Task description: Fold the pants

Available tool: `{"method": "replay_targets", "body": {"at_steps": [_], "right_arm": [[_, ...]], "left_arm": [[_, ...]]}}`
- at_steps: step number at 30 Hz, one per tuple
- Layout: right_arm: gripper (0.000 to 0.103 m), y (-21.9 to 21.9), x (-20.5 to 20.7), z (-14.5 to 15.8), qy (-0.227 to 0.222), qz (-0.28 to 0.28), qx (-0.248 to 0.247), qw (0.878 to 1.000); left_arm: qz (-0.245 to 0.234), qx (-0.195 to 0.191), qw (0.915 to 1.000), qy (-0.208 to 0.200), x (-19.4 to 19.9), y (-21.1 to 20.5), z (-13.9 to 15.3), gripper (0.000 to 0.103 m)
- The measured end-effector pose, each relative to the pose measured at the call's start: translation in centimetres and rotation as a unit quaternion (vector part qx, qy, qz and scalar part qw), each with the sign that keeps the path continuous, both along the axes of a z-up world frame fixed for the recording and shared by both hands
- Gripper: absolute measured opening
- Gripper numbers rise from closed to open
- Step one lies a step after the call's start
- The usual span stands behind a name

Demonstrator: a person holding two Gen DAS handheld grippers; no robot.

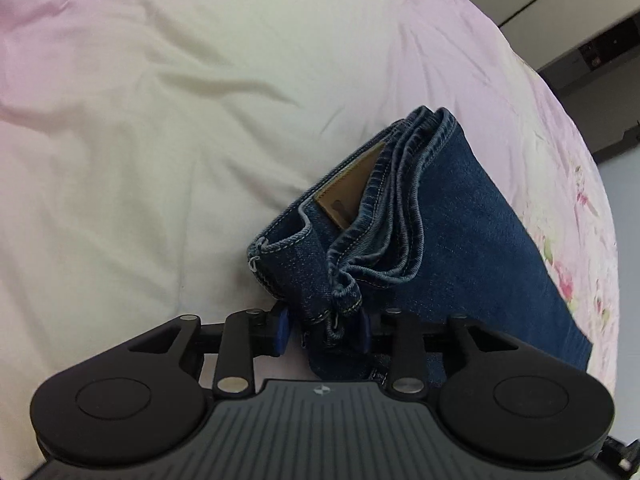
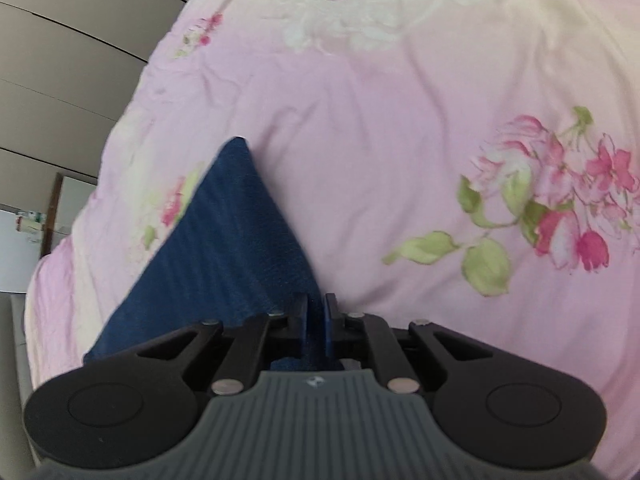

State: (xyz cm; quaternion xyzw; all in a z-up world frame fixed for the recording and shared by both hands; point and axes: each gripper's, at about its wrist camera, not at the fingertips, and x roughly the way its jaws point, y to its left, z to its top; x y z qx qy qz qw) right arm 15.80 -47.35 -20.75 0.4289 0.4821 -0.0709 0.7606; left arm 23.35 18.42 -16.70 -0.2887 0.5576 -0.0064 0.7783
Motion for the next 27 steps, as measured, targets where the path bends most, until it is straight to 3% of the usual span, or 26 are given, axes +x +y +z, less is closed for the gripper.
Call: {"method": "replay_targets", "body": {"at_steps": [2,4,5,7,9,10,12,15,22,24,27], "right_arm": [[0.001,-0.7,-0.3,-1.0,0.004,-0.018,0.03,0.999],[0.002,-1.0,-0.4,-1.2,0.002,-0.014,0.035,0.999],[0.004,-0.9,-0.3,-0.7,0.001,-0.004,0.025,1.0],[0.018,-0.9,-0.2,0.5,0.0,0.017,-0.009,1.0],[0.022,-0.6,-0.3,1.9,-0.009,0.04,-0.051,0.998],[0.029,-0.4,-0.3,2.6,-0.013,0.051,-0.066,0.996],[0.033,-0.3,-0.4,3.3,-0.023,0.066,-0.071,0.995],[0.034,0.0,-0.2,3.6,-0.03,0.084,-0.068,0.994],[0.034,0.5,2.1,2.7,-0.039,0.099,-0.062,0.992],[0.034,0.7,2.7,2.4,-0.041,0.105,-0.063,0.992],[0.034,1.3,3.6,2.2,-0.047,0.126,-0.08,0.988]], "left_arm": [[-0.008,0.019,0.9998,-0.005,-0.4,0.3,1.3,0.055],[-0.022,0.071,0.9971,-0.019,-1.0,0.3,3.1,0.059],[-0.032,0.091,0.9949,-0.029,-1.2,0.2,4.1,0.061],[-0.046,0.125,0.9898,-0.049,-1.7,-0.1,6.1,0.058],[-0.067,0.143,0.9846,-0.074,-1.6,-1.2,8.0,0.058],[-0.083,0.146,0.9817,-0.089,-1.5,-2.1,8.8,0.058],[-0.123,0.157,0.9728,-0.117,-1.2,-4.5,10.3,0.057],[-0.209,0.187,0.947,-0.158,-0.2,-10.0,11.4,0.052],[-0.39,0.23,0.8697,-0.196,1.7,-22.1,8.8,0.029],[-0.421,0.234,0.8543,-0.197,2.3,-24.6,7.5,0.025],[-0.448,0.231,0.8426,-0.189,3.9,-27.7,5.5,0.016]]}}
